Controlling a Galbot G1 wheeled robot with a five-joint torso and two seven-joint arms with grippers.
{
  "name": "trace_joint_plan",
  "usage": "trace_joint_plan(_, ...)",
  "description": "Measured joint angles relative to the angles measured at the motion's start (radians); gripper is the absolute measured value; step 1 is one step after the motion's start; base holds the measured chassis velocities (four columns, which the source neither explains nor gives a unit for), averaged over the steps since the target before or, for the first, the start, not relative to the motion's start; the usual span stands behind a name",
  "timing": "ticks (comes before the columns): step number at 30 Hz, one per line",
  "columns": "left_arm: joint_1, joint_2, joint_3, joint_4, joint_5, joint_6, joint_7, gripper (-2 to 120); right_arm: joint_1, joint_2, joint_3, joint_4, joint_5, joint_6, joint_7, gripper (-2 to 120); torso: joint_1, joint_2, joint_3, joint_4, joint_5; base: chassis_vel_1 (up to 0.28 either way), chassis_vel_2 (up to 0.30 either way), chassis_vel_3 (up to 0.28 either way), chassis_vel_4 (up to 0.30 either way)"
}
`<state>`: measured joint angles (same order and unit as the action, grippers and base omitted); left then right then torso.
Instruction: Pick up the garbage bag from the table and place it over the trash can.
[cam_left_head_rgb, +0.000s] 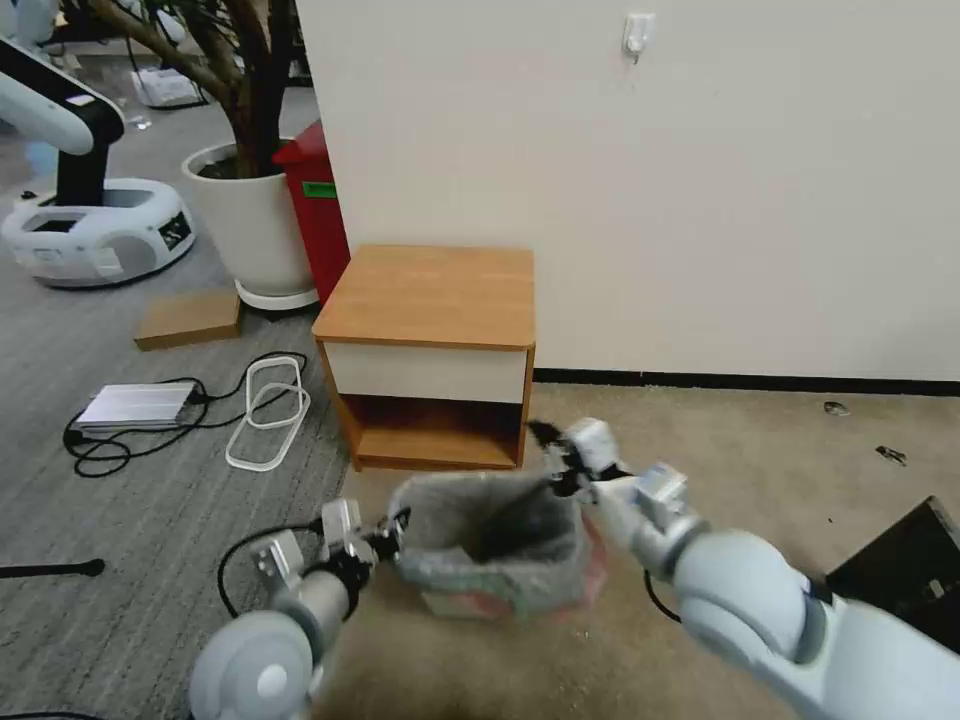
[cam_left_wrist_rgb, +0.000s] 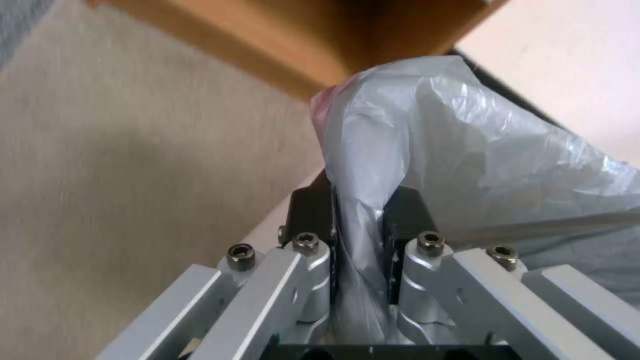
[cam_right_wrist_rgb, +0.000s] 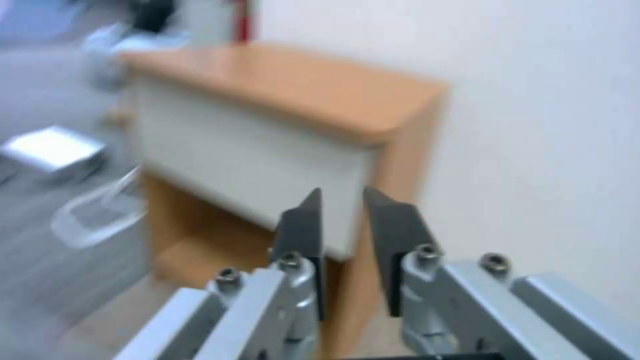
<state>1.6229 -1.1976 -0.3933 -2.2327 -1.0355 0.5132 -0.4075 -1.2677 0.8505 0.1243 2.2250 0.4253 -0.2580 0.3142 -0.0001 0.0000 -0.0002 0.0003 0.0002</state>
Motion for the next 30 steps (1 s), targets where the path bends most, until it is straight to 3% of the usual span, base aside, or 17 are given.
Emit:
trace_joint_plan(4, 0.042, -0.005, 0.018, -0.014, 0.023, -0.012, 0.002, 9, -0.191, 0.165, 0.154, 0.004, -0.122, 0.074, -0.002, 40, 0.0, 0.0, 0.0, -0.0005, 0.0001, 0.0, 0.0, 0.0, 0.0)
trace_joint_plan(5, 0.042, -0.005, 0.018, -0.014, 0.023, -0.012, 0.002, 9, -0.191, 0.165, 0.154, 0.004, -0.122, 0.074, -0.002, 40, 0.0, 0.0, 0.0, -0.0005, 0.0001, 0.0, 0.0, 0.0, 0.0)
trace_joint_plan(9, 0.043, -0.006, 0.036, 0.001, 0.046, -0.01, 0.004, 9, -0.303, 0.265, 0.188, 0.005, -0.205, 0.139, -0.005, 59, 0.0, 0.0, 0.0, -0.0004, -0.0003, 0.0, 0.0, 0.0, 0.0)
trace_joint_plan(14, 0.041, -0.01, 0.046, 0.02, 0.068, -0.004, 0.006, 9, -0.328, 0.282, 0.174, 0.004, -0.238, 0.169, -0.005, 72, 0.0, 0.0, 0.0, -0.0003, -0.0003, 0.0, 0.0, 0.0, 0.0)
trace_joint_plan(18, 0.043, -0.011, 0.052, 0.057, 0.09, -0.013, 0.025, 9, -0.331, 0.289, 0.164, 0.007, -0.242, 0.174, -0.002, 92, 0.0, 0.0, 0.0, -0.0001, 0.0, 0.0, 0.0, 0.0, 0.0)
trace_joint_plan(27, 0.043, -0.009, 0.042, 0.075, 0.105, -0.021, 0.056, 9, -0.331, 0.293, 0.157, 0.013, -0.242, 0.172, 0.001, 100, 0.0, 0.0, 0.0, -0.0001, 0.0002, 0.0, 0.0, 0.0, 0.0)
trace_joint_plan(28, 0.047, -0.007, 0.042, 0.085, 0.168, -0.018, 0.064, 24, -0.338, 0.309, 0.137, 0.013, -0.247, 0.168, 0.016, 100, 0.0, 0.0, 0.0, -0.0003, -0.0009, 0.0, 0.0, 0.0, 0.0)
trace_joint_plan(30, 0.05, -0.008, 0.041, 0.08, 0.189, -0.02, 0.065, 29, -0.342, 0.313, 0.131, 0.013, -0.249, 0.167, 0.02, 100, 0.0, 0.0, 0.0, -0.0003, -0.0003, 0.0, 0.0, 0.0, 0.0)
